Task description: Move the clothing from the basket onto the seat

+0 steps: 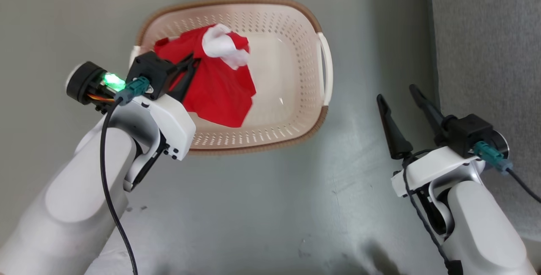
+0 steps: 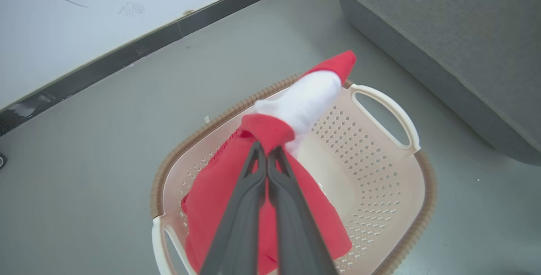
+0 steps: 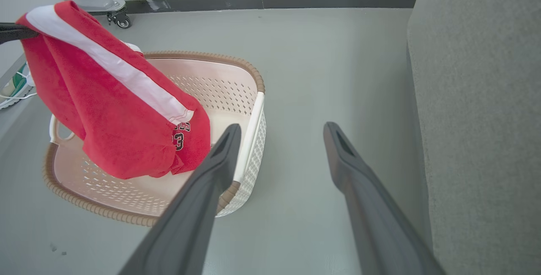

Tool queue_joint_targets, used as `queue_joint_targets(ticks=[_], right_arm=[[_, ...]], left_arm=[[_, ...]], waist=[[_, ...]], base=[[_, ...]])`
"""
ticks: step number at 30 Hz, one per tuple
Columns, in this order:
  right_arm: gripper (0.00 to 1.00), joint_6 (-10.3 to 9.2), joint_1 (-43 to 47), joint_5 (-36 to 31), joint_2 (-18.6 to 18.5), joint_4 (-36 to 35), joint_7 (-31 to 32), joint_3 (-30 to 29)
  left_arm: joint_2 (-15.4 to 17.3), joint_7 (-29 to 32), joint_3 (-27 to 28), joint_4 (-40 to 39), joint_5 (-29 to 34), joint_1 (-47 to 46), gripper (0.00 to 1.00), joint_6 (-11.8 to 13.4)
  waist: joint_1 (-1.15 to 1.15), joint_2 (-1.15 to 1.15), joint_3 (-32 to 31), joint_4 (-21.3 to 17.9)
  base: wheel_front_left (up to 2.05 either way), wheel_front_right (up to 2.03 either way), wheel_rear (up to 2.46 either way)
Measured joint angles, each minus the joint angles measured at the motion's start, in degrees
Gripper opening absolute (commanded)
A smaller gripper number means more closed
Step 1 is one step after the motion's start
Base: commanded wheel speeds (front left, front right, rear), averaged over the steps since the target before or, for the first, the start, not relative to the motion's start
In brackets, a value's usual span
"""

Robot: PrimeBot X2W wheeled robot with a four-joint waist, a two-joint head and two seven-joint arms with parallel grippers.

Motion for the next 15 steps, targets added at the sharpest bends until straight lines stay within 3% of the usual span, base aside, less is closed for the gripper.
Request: queue_joint_targets(ticks=[15], right_arm=[[1.00,0.00,1.44,-3.57,-0.30,2.30,0.00,4.02]], left_arm=[[-2.40,-2.37,0.21,-0.94,-1.82,3.41,0.00,0.66]], waist=[[0.00,0.00,-9.25,4.34]], base=[[0.00,0.00,0.00]])
